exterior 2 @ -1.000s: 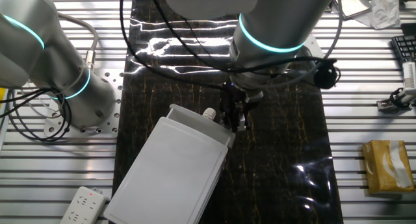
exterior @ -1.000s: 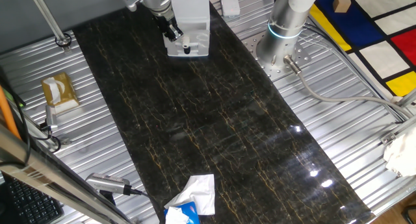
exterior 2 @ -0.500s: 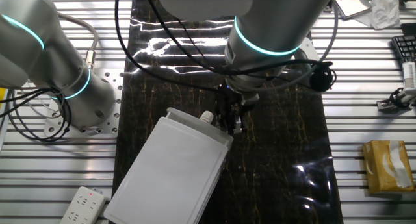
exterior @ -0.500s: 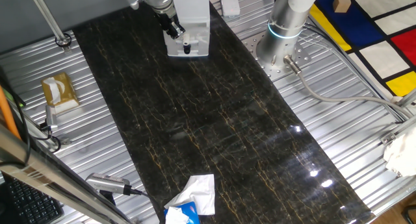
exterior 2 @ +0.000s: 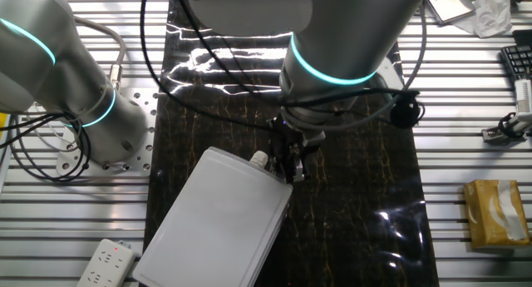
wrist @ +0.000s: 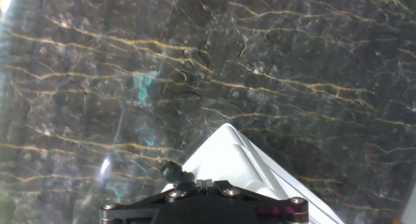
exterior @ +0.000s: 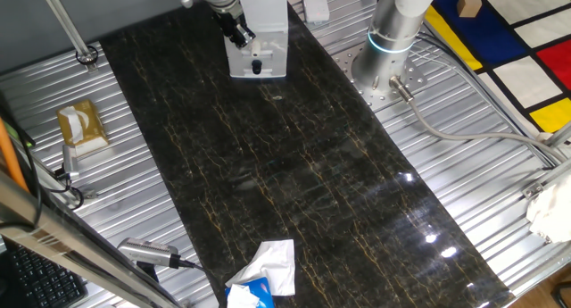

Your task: Use the gripper to push and close the drawer

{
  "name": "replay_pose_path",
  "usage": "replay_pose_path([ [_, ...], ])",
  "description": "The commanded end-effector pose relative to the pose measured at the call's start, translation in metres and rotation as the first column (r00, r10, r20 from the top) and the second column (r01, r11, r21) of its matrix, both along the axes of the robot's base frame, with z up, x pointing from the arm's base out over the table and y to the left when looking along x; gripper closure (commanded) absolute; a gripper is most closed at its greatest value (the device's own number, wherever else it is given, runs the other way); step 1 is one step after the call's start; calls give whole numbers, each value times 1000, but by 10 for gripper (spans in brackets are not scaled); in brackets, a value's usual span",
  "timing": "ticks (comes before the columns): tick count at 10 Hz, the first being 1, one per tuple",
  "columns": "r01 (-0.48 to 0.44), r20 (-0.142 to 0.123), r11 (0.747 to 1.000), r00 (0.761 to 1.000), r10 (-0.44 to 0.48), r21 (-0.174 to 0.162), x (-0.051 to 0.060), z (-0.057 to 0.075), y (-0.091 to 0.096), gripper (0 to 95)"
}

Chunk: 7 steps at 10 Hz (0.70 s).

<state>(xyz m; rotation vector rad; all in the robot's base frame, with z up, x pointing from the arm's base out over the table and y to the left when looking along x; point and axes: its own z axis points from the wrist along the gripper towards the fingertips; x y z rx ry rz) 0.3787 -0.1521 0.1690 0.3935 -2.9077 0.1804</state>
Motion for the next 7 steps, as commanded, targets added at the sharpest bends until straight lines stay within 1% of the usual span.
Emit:
replay_pose_path([
  [1, -3, 1, 1000, 1000, 3, 1, -1, -1, -2, 950],
  [4, -5, -1, 1000, 1000, 5, -2, -2, 0, -3, 950],
  [7, -10, -11, 1000, 1000, 10, -2, -5, 2, -7, 950],
])
